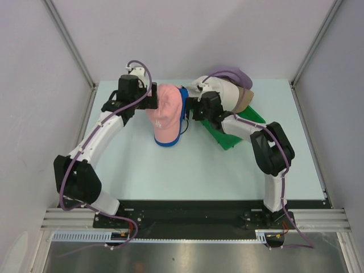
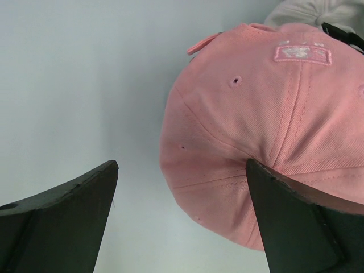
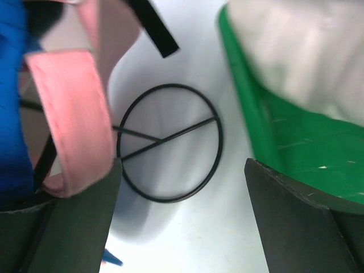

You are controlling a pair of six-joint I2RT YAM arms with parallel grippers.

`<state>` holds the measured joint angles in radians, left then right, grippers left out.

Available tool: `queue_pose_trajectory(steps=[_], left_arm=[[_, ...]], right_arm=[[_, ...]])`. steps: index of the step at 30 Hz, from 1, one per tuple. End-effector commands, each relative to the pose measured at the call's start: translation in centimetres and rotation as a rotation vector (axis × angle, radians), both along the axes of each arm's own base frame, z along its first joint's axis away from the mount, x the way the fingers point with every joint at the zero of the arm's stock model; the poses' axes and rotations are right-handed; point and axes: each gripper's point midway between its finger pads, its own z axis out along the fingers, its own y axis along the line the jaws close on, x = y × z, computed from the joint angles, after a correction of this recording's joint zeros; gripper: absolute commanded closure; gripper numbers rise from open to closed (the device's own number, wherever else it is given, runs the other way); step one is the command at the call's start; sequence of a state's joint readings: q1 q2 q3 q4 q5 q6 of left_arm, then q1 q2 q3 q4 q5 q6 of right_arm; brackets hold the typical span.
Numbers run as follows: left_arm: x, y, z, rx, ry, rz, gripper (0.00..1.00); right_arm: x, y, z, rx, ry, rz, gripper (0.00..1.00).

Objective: Stack the hats

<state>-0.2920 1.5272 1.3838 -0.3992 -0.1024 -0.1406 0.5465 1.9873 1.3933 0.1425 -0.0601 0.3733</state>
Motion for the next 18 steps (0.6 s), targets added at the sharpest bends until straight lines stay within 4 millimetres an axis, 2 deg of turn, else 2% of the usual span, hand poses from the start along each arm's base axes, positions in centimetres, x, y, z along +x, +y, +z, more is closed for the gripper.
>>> queue_pose_trajectory(steps=[1,5,12,14,15,17,18], left_arm=[[1.1,0.6,2.2,-0.017,-0.059,0.017,0.00],[0.7,0.6,2.8,-0.012,-0.073,0.002,0.00],[-0.9,2.0,3.3,0.023,-0.081,0.029,0.00],[-1.6,2.3,3.1,0.026,-0.067,0.033,0.00],[-2.1,2.4,4.0,0.017,-0.085,0.031,0.00],[-3.0,2.6,4.2,0.017,-0.088,0.027,0.00],[-3.9,3.0,5.0,0.013,-0.112,0.028,0.00]], right_arm=[[-1.9,3.1,3.8,0.068,-0.120,0.129,0.06],[-3.6,4.5,3.8,0.071,-0.120,0.181,0.06],[-7.2,6.3,4.0,0.098,-0.102,0.245,0.06],[-7.6,5.5,3.2,0.078,-0.055,0.198,0.06],[-7.9,4.8,3.1,0.069,-0.041,0.177,0.06],[-8.5,3.1,2.2,0.037,-0.011,0.124,0.06],[-9.3,2.1,2.1,0.026,-0.003,0.112,0.06]])
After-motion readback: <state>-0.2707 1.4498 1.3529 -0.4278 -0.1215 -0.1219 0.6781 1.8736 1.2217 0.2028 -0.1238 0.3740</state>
